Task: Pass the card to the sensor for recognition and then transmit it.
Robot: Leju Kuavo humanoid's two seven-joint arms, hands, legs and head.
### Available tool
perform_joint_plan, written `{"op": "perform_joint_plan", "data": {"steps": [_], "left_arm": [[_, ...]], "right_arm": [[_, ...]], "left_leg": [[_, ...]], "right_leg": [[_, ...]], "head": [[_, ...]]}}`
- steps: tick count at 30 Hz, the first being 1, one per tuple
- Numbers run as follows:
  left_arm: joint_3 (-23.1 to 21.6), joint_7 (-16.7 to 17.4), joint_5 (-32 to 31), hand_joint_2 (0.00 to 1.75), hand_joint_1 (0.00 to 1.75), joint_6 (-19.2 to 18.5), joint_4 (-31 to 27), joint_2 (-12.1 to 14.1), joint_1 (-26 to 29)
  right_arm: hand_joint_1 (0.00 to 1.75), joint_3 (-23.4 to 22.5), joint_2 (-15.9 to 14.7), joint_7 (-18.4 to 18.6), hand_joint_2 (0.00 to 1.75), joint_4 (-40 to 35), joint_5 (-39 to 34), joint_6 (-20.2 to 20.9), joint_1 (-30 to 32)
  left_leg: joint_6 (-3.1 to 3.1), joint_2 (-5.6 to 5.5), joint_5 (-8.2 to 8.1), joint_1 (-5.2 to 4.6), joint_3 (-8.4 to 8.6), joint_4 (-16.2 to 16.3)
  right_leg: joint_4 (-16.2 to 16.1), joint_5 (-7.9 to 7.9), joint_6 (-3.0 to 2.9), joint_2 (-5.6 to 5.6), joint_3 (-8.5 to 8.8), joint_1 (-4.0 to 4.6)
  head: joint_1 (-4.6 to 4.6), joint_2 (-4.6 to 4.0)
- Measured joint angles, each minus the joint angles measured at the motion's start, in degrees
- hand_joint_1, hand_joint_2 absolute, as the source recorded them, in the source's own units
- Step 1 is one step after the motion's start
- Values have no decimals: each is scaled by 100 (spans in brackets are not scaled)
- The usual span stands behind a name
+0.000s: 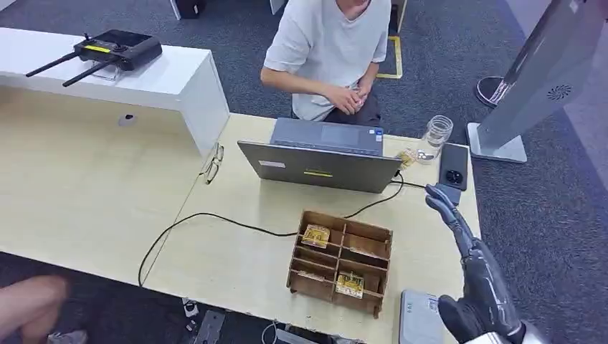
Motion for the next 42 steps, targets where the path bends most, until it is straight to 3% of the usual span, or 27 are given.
{"op": "perform_joint_plan", "data": {"steps": [4,5,18,28,42], "left_arm": [[4,-17,-24,0,0,-7,0,-2,23],[4,-17,-35,0,0,-15,0,-2,26],[-20,142,-260,0,0,-103,0,-7,38],[-96,256,-415,0,0,-197,0,-4,29],[-304,376,-619,0,0,-297,0,-2,-46]], "right_arm": [[0,68,318,59,0,46,833,-381,362],[0,79,387,68,175,70,983,-437,434],[0,138,1108,859,175,922,3288,-896,967],[0,149,1296,1469,175,1493,4430,-1016,1014],[0,199,1436,1698,175,1969,5258,-845,863]], "left_leg": [[-1,0,-1,0,0,-3],[-1,0,-1,0,0,-3],[-1,2,0,-1,0,-2],[-1,2,0,0,1,-3],[-1,2,0,0,1,-2]], "right_leg": [[0,-1,0,0,0,0],[0,-1,0,0,0,0],[0,-1,0,1,0,-1],[0,-1,0,1,0,0],[0,0,0,1,1,0]], "head": [[0,0],[0,0],[2,0],[2,0],[0,0]]}}
